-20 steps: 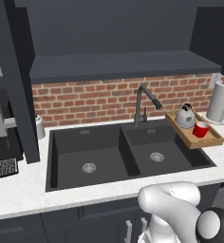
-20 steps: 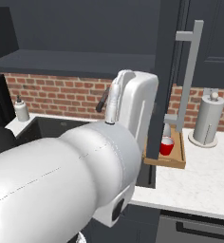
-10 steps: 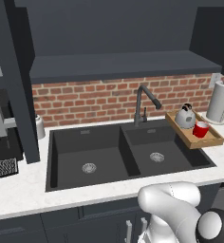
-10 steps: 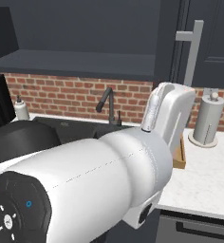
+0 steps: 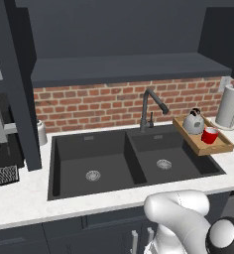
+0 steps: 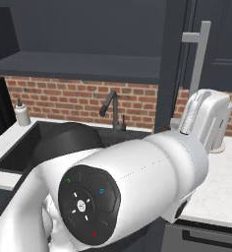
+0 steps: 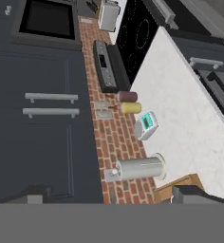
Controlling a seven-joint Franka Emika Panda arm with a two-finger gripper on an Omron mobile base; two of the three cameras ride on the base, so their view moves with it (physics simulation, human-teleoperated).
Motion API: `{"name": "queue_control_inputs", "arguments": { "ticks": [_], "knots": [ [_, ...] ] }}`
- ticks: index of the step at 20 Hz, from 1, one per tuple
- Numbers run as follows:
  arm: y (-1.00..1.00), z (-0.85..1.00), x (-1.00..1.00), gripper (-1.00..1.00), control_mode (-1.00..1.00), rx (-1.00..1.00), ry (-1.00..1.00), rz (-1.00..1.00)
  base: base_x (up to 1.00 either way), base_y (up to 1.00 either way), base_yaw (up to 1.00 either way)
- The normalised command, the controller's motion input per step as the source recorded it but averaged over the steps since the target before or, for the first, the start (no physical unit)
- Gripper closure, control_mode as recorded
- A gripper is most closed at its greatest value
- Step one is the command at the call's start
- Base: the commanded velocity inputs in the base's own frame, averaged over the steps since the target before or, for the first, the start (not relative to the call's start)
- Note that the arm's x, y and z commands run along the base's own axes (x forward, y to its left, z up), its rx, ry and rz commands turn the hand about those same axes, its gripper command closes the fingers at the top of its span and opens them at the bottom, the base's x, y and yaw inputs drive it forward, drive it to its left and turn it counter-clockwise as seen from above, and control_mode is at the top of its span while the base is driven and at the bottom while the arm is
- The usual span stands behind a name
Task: Pick the kettle from the counter and place it on the tray. Then pick the mug from the cabinet and place it on the tray. Then close the cabinet doors.
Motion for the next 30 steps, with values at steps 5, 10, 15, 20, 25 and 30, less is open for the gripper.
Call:
{"name": "queue_control_inputs", "arguments": {
  "ticks": [5, 10, 15, 20, 25, 30],
  "knots": [
    [-0.08, -0.1, 0.43, -1.0, -1.0, -0.05, 0.0, 0.0, 0.0, 0.0, 0.0],
    [0.0, -0.01, 0.48, -1.0, -1.0, -0.05, 0.0, 0.0, 0.0, 0.0, 0.0],
    [-0.03, -0.01, 0.48, -1.0, -1.0, -0.06, 0.0, 0.0, 0.0, 0.0, 0.0],
    [0.01, -0.02, 0.37, -1.0, -1.0, -0.06, 0.0, 0.0, 0.0, 0.0, 0.0],
    [0.11, 0.0, 0.36, -1.0, -1.0, -0.08, 0.0, 0.0, 0.0, 0.0, 0.0],
    [0.36, -0.02, 0.12, -1.0, -1.0, -0.11, 0.0, 0.0, 0.0, 0.0, 0.0]
  ]
}}
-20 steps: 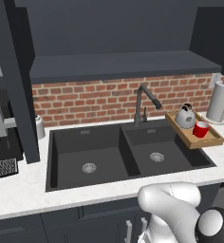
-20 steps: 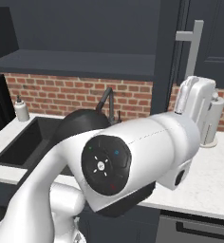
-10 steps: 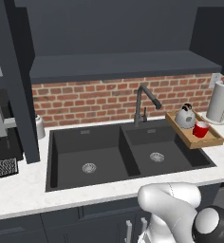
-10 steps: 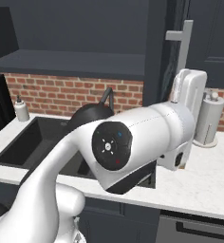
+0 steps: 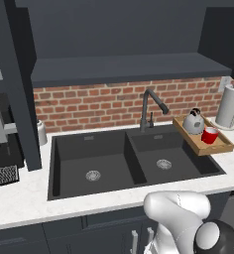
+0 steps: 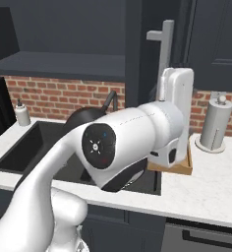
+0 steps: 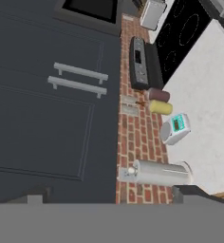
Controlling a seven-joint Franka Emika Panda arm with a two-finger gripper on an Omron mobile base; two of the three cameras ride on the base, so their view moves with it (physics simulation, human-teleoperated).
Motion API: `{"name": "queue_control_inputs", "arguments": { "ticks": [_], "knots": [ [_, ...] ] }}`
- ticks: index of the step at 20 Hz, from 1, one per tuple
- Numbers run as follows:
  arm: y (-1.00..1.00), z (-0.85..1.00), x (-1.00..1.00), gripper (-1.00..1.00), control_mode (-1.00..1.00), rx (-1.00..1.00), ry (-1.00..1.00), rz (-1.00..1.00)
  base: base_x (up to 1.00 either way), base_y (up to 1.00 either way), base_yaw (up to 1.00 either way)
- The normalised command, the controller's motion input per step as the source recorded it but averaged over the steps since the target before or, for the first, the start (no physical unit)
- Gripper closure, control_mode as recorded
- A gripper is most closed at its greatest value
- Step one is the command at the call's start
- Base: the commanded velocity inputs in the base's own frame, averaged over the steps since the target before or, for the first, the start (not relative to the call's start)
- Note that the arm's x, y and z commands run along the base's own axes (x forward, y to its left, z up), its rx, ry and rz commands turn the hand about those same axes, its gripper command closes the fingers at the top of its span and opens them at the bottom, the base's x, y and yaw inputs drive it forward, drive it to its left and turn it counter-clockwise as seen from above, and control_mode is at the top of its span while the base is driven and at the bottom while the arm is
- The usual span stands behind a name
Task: Pick the kettle from the counter and place it on the tray. Then pick the mug from the cabinet and place it on the tray. Then close the cabinet doors.
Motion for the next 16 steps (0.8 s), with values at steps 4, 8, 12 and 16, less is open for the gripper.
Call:
{"name": "queue_control_inputs", "arguments": {
  "ticks": [4, 8, 12, 16],
  "knots": [
    [0.4, 0.0, 0.15, -1.0, -1.0, -0.09, 0.0, 0.0, 0.0, 0.0, 0.0],
    [0.36, 0.0, 0.3, -1.0, -1.0, -0.09, 0.0, 0.0, 0.0, 0.0, 0.0],
    [0.36, 0.0, 0.33, -1.0, -1.0, -0.08, 0.0, 0.0, 0.0, 0.0, 0.0],
    [0.45, 0.0, 0.25, -1.0, -1.0, -0.08, 0.0, 0.0, 0.0, 0.0, 0.0]
  ]
}}
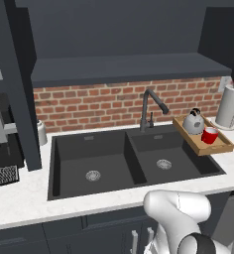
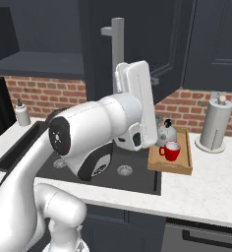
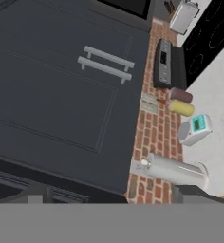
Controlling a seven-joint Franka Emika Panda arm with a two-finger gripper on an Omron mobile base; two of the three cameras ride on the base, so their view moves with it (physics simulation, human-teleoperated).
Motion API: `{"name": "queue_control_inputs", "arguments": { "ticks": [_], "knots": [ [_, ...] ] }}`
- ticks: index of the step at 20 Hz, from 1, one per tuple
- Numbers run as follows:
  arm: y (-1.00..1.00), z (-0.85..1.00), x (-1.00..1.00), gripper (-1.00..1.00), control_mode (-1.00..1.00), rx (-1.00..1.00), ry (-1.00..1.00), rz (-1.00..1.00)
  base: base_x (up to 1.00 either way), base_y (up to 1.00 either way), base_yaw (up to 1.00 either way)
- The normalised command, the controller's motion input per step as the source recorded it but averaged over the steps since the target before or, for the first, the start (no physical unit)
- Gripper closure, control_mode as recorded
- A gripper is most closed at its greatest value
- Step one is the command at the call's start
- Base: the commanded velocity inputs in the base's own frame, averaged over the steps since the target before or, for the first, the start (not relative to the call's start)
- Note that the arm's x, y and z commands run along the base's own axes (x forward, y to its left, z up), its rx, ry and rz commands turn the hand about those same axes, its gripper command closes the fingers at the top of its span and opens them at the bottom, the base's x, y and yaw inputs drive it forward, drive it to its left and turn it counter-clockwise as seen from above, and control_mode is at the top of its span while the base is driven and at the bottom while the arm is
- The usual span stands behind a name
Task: Pick the kettle from the counter and place it on the tray. Then pick the mug from the cabinet and place it on the tray. Then close the cabinet doors.
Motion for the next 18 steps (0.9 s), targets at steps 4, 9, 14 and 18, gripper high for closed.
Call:
{"name": "queue_control_inputs", "arguments": {
  "ticks": [4, 9, 14, 18],
  "knots": [
    [0.47, 0.0, 0.25, -1.0, -1.0, -0.08, 0.0, 0.0, 0.0, 0.0, 0.0],
    [0.53, 0.0, 0.28, -1.0, -1.0, -0.07, 0.0, 0.0, 0.0, 0.0, 0.0],
    [0.54, 0.0, 0.36, -1.0, -1.0, -0.05, 0.0, 0.0, 0.0, 0.0, 0.0],
    [0.55, 0.0, 0.38, -1.0, -1.0, -0.03, 0.0, 0.0, 0.0, 0.0, 0.0]
  ]
}}
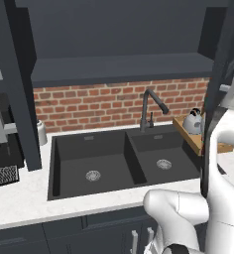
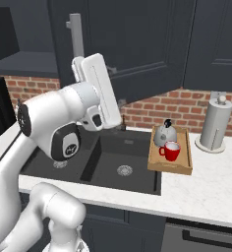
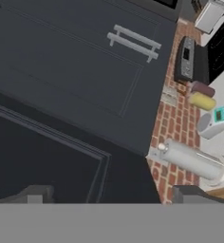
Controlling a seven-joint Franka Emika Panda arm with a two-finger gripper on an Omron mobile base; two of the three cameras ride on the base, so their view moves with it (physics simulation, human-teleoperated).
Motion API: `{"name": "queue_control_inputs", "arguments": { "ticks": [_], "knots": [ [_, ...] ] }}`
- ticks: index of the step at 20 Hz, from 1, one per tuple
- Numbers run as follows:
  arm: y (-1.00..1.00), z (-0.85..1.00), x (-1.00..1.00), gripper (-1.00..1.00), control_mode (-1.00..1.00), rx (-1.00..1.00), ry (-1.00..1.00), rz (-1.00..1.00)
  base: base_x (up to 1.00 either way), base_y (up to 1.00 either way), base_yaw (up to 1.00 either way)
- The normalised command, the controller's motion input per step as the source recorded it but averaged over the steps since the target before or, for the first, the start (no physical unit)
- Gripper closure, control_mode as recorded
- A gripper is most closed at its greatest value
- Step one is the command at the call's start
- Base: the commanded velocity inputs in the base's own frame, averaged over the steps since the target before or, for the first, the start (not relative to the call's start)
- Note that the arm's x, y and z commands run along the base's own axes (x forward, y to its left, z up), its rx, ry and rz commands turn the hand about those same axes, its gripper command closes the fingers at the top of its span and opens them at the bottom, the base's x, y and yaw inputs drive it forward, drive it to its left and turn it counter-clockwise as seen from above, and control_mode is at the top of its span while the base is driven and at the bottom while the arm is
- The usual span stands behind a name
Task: Pick the kettle from the counter and place it on the tray. Then pick the mug from the cabinet and place it on the tray. Then close the cabinet doors.
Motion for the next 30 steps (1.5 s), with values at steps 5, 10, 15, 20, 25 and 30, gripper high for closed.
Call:
{"name": "queue_control_inputs", "arguments": {
  "ticks": [5, 10, 15, 20, 25, 30],
  "knots": [
    [0.55, 0.0, 0.4, -1.0, -1.0, -0.02, 0.0, 0.0, 0.0, 0.0, 0.0],
    [0.55, 0.0, 0.5, -1.0, -1.0, 0.0, 0.0, 0.0, 0.0, 0.0, 0.0],
    [0.52, 0.0, 0.61, -1.0, -1.0, 0.0, 0.0, 0.0, 0.0, 0.0, 0.0],
    [0.49, 0.0, 0.65, -1.0, -1.0, 0.0, 0.0, 0.0, 0.0, 0.0, 0.0],
    [0.45, 0.0, 0.67, -1.0, -1.0, 0.0, 0.0, 0.01, 0.0, 0.0, 0.0],
    [0.42, 0.0, 0.7, -1.0, -1.0, 0.0, 0.0, 0.02, 0.0, 0.0, 0.0]
  ]
}}
